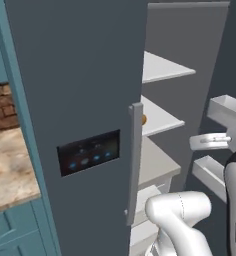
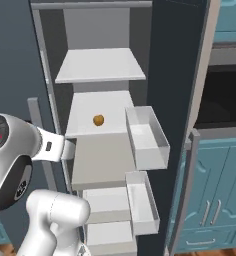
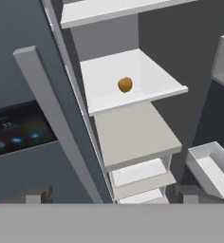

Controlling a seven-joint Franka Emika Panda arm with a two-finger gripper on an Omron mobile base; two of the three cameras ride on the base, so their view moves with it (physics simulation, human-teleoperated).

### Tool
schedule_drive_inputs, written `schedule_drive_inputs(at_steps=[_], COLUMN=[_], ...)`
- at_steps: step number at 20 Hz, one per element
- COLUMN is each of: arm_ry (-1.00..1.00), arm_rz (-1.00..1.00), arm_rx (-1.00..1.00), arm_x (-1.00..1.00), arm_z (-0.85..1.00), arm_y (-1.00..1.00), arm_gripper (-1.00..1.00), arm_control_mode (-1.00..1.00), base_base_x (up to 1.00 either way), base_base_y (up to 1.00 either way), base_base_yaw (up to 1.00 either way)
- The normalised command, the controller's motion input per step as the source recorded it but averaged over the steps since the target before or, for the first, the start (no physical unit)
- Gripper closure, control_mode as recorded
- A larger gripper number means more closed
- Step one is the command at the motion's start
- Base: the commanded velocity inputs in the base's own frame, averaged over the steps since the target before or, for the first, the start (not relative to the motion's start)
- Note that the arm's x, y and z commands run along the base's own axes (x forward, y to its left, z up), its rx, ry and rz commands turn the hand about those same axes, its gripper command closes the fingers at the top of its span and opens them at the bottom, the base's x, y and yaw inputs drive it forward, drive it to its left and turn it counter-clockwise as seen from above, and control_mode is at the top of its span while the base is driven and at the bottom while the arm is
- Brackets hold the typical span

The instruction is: Retrieve the peach and apple from the fridge and place them into the bowl on the dining table.

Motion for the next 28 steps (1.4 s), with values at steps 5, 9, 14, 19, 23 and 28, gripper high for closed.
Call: schedule_drive_inputs(at_steps=[5, 9, 14, 19, 23, 28], arm_ry=[0.0, 0.0, 0.0, 0.0, 0.0, 0.0], arm_rz=[0.0, 0.0, 0.0, 0.0, 0.0, 0.0], arm_rx=[0.0, 0.0, 0.0, 0.0, 0.0, 0.0], arm_x=[0.0, 0.0, 0.0, 0.0, 0.0, 0.0], arm_z=[0.0, 0.0, 0.0, 0.0, 0.0, 0.0], arm_y=[0.0, 0.0, 0.0, 0.0, 0.0, 0.0], arm_gripper=[-1.0, -1.0, -1.0, -1.0, -1.0, -1.0], arm_control_mode=[1.0, 1.0, 1.0, 1.0, 1.0, 1.0], base_base_x=[0.24, 0.16, 0.44, 0.43, 0.34, 0.14], base_base_y=[-0.34, -0.43, -0.1, -0.02, -0.01, -0.04], base_base_yaw=[0.02, 0.07, 0.12, 0.12, 0.12, 0.07])
